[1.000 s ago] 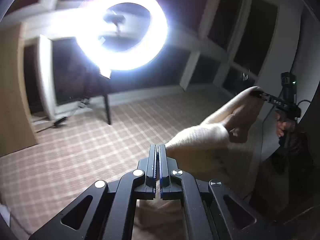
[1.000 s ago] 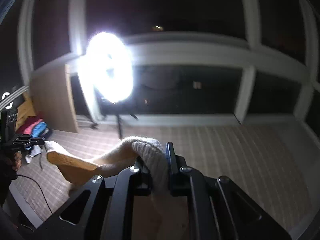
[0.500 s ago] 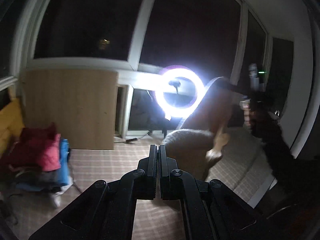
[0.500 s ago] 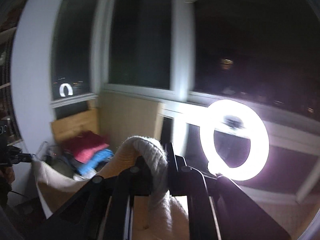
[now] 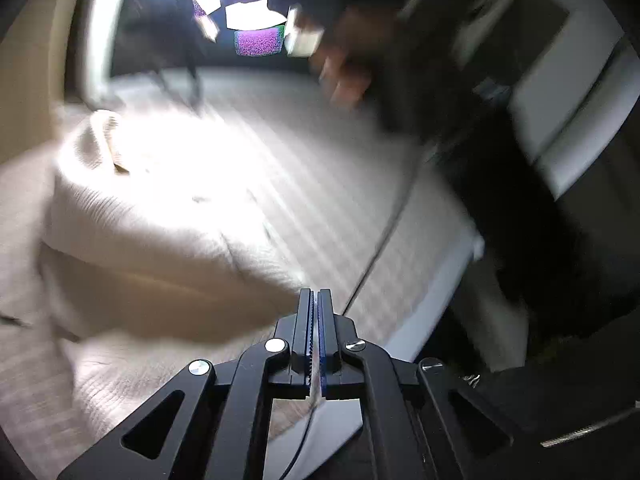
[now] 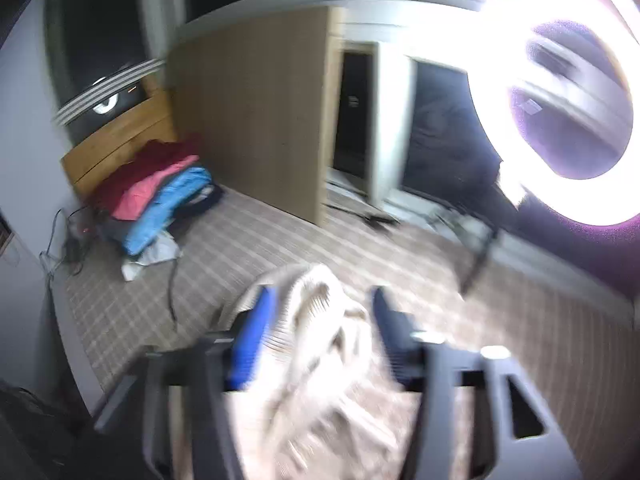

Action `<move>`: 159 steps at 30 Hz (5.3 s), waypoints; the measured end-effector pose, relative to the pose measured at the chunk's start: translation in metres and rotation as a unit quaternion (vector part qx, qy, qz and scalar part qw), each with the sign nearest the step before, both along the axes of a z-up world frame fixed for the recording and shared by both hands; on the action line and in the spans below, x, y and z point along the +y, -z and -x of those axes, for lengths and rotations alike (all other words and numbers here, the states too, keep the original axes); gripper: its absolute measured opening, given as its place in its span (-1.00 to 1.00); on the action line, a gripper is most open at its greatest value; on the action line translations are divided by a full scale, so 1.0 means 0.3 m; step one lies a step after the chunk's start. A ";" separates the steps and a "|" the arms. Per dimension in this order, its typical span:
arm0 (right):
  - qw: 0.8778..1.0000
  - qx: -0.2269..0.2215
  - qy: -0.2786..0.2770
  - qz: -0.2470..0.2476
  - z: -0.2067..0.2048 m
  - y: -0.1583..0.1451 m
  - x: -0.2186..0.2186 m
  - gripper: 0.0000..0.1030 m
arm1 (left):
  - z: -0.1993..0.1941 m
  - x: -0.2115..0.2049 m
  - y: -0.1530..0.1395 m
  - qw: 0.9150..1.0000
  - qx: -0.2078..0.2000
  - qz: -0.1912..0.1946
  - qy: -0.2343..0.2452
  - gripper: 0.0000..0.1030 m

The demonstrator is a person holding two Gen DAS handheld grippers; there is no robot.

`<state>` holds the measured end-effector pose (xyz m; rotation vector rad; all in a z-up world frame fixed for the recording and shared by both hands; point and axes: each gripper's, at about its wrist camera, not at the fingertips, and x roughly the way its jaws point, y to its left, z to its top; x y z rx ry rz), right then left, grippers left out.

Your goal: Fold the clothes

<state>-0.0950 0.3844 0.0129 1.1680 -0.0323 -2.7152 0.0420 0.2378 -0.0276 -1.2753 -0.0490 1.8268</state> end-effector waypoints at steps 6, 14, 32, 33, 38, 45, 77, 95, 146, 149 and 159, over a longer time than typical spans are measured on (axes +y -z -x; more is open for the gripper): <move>0.989 -0.056 0.111 0.081 -0.364 0.140 0.120 0.16 | 0.048 -0.148 -0.119 0.997 0.060 0.032 0.046 -0.88; 0.944 -0.155 0.204 0.207 -0.574 0.465 -0.066 0.16 | 0.576 -0.188 -0.119 0.983 0.136 0.120 0.028 -0.23; 0.951 -0.144 0.206 0.181 -0.583 0.472 -0.180 -0.79 | 0.840 -0.145 0.108 0.988 0.087 0.128 0.001 -0.92; 0.956 -0.137 0.201 0.167 -0.582 0.444 -0.183 -0.83 | 0.827 -0.193 0.070 0.989 0.090 0.114 -0.012 -0.92; 0.971 -0.094 0.176 0.128 -0.592 0.277 -0.177 -0.84 | 0.740 -0.421 -0.102 0.989 0.110 0.048 -0.082 -0.92; 0.984 0.021 0.169 0.059 -0.598 -0.096 -0.125 -0.94 | 0.459 -0.751 -0.319 0.974 0.110 -0.051 -0.192 -0.92; 0.995 -0.082 0.038 0.030 -0.311 0.255 -0.403 -0.85 | 0.527 -0.535 0.305 0.977 0.008 0.208 -0.049 -0.97; 0.968 0.242 0.066 0.009 -0.761 -0.644 -0.242 -0.88 | 0.013 -0.822 -0.809 0.932 0.297 -0.066 -0.199 -1.00; 0.986 -0.153 0.030 0.057 -0.337 0.418 0.469 0.30 | 0.098 -0.159 0.058 0.981 0.043 0.131 -0.133 -0.89; 0.975 -0.215 0.035 0.037 -0.289 0.529 0.452 0.23 | 0.111 -0.168 0.079 0.981 0.039 0.136 -0.136 -0.89; 0.979 -0.189 0.021 0.068 -0.628 0.378 0.599 -0.85 | 0.137 -0.203 0.033 0.982 0.044 0.141 -0.121 -0.89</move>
